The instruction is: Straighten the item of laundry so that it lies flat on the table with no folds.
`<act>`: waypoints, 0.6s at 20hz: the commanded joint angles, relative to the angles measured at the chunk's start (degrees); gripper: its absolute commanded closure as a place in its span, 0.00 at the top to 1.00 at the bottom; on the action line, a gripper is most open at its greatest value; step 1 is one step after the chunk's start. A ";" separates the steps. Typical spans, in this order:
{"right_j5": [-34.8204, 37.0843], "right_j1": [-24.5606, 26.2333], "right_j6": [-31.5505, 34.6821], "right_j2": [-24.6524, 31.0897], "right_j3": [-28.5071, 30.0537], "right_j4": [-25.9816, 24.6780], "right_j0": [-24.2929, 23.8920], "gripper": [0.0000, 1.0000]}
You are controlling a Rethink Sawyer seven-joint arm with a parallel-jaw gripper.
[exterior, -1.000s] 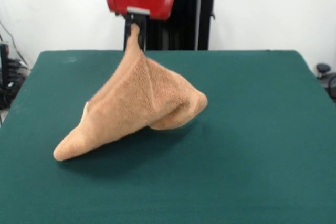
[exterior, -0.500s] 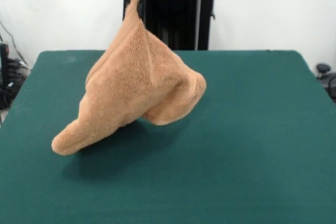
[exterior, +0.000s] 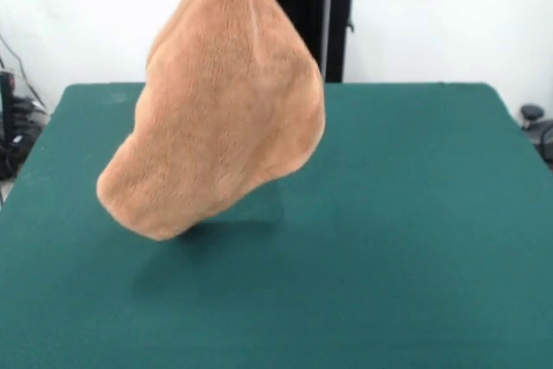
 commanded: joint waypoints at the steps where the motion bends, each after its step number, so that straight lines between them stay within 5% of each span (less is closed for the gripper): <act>1: 16.71 -1.61 6.89 4.67 -9.76 1.83 1.86 0.00; 12: 30.00 4.35 9.41 6.33 -26.98 1.30 2.33 0.00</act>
